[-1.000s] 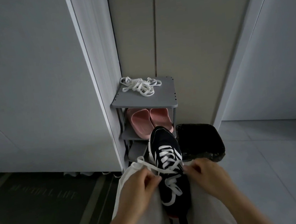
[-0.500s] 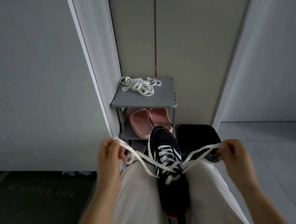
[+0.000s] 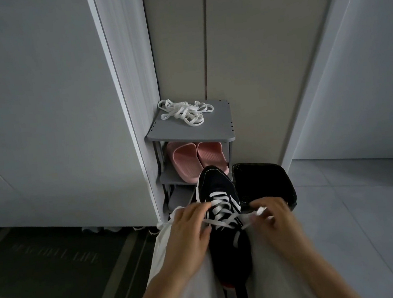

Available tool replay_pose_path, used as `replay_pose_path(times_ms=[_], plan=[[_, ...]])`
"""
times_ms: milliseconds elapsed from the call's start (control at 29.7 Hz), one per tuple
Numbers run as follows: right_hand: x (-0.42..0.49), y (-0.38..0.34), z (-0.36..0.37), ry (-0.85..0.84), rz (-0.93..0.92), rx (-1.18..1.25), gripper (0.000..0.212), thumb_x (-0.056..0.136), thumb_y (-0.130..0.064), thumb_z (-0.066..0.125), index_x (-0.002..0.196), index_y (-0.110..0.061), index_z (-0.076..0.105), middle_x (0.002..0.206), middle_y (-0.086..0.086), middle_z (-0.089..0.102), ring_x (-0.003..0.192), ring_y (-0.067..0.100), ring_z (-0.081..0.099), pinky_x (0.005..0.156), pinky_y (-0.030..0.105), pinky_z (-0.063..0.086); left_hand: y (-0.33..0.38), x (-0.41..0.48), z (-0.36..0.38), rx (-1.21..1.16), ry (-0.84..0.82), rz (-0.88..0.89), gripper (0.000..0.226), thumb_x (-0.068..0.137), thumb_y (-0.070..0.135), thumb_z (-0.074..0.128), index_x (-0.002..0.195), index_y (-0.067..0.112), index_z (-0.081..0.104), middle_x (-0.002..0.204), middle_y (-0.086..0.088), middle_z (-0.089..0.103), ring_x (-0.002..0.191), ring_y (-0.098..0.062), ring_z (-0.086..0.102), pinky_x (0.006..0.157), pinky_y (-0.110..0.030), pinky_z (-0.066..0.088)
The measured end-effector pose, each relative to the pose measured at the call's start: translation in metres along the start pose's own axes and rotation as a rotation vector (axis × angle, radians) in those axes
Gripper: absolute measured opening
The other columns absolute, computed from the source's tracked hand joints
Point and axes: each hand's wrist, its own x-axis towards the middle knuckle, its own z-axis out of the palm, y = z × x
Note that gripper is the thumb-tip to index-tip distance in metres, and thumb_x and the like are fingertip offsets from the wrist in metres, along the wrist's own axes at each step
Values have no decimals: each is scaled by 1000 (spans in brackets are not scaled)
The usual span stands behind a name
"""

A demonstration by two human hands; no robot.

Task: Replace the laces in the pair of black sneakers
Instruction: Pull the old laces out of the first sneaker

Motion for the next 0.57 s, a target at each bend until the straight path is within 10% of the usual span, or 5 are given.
replay_pose_path(times_ms=[168, 437, 571], plan=[[-3, -4, 4, -150, -66, -144, 14, 80, -38, 63, 93, -36, 68, 83, -24, 58, 78, -1, 54, 73, 18, 45, -2, -2, -2, 128, -28, 60, 10, 75, 33, 49, 73, 29, 57, 69, 17, 58, 79, 0, 44, 68, -12, 28], [-1, -10, -24, -17, -46, -418, 33, 86, -42, 59, 66, -16, 61, 60, -12, 48, 61, 6, 44, 53, 19, 30, 13, -21, -11, -130, -204, 3, 28, 88, 45, 47, 82, 22, 62, 73, 8, 63, 73, -5, 56, 64, -13, 40], [0, -21, -35, -38, -3, -543, 27, 88, -46, 54, 79, -23, 64, 69, -14, 51, 72, 7, 46, 60, 23, 30, 19, -18, -9, -102, -33, -103, 9, 89, 27, 59, 96, 22, 61, 76, 18, 56, 79, 11, 53, 64, -7, 38]])
